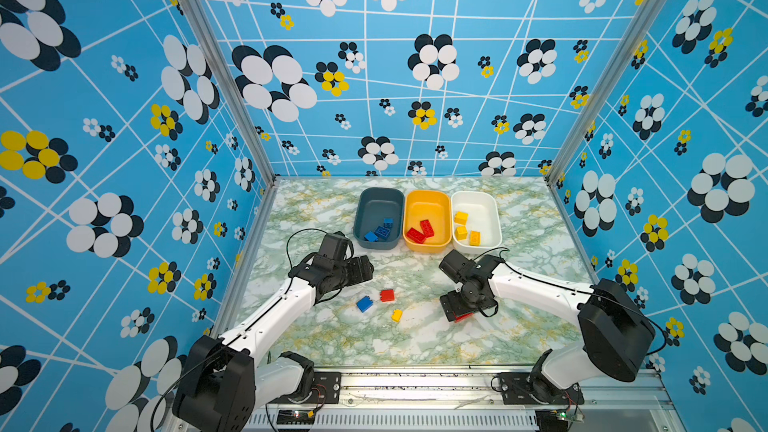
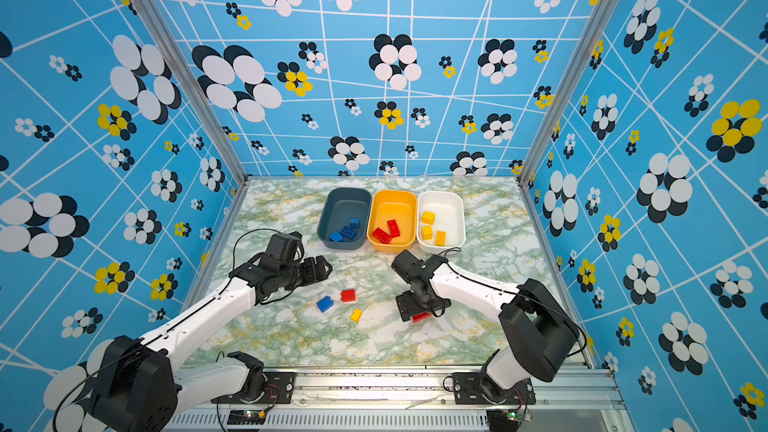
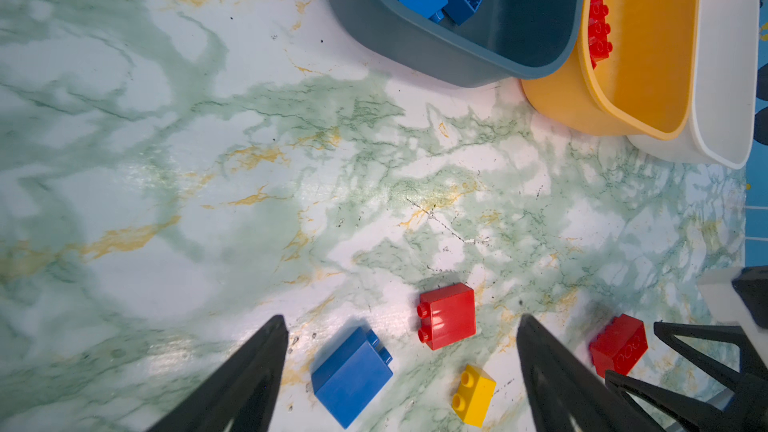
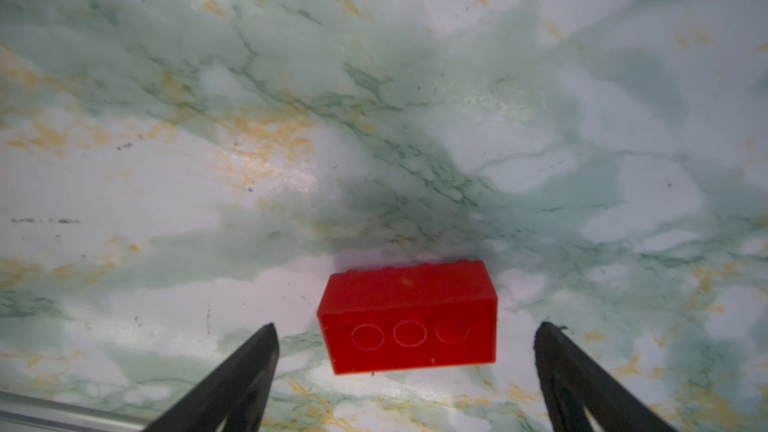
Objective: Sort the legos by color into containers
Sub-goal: 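Lower the right gripper around the red 2x4 brick and close it, then lift the red brick with the right gripper over the yellow bin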
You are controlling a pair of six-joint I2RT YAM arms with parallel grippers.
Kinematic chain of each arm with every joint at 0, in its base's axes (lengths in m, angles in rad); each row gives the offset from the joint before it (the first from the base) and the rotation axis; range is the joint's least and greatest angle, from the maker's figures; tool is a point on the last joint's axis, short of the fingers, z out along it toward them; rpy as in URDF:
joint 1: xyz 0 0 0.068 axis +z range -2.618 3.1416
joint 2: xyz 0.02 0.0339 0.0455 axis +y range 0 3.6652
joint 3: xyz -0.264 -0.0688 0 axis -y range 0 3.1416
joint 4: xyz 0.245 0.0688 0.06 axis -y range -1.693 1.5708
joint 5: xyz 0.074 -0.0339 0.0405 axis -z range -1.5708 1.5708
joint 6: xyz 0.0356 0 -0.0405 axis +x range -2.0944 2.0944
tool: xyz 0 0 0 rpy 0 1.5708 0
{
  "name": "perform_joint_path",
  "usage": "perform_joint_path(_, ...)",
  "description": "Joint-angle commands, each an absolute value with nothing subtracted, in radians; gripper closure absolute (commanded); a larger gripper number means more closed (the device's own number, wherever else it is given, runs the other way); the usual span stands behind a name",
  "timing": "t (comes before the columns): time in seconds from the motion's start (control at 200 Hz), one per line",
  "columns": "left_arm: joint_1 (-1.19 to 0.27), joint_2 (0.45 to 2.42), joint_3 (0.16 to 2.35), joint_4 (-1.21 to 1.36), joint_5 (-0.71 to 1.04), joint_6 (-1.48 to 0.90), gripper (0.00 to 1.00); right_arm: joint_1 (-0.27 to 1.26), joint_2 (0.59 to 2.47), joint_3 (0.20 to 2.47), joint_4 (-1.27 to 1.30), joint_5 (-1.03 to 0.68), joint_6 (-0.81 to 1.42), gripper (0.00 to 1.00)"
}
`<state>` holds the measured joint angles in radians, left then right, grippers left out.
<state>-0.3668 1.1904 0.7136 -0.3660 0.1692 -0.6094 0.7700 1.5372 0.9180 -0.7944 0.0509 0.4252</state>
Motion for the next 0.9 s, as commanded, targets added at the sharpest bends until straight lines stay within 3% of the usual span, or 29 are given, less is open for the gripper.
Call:
perform_joint_path(0.0, -0.366, 1.192, 0.723, -0.38, 0.179, -0.592, 0.12, 0.768, 1.558, 0.899, -0.786, 0.061, 0.411, 0.03)
perform_joint_path(0.44, -0.366, 1.191, 0.722, -0.376, 0.181, -0.594, 0.11, 0.768, 1.595, 0.891, -0.758, 0.064, 0.407, 0.08)
perform_joint_path(0.675, -0.366, 1.192, 0.718, -0.376, 0.181, -0.595, 0.1, 0.768, 1.6, 0.888, -0.749, 0.066, 0.411, 0.19)
perform_joint_path(0.8, -0.365, 1.192, 0.718, -0.374, 0.181, -0.594, 0.1, 0.768, 1.605, 0.887, -0.748, 0.063, 0.413, 0.31)
perform_joint_path(0.894, -0.366, 1.192, 0.718, -0.376, 0.181, -0.595, 0.1, 0.769, 1.605, 0.887, -0.747, 0.063, 0.413, 0.33)
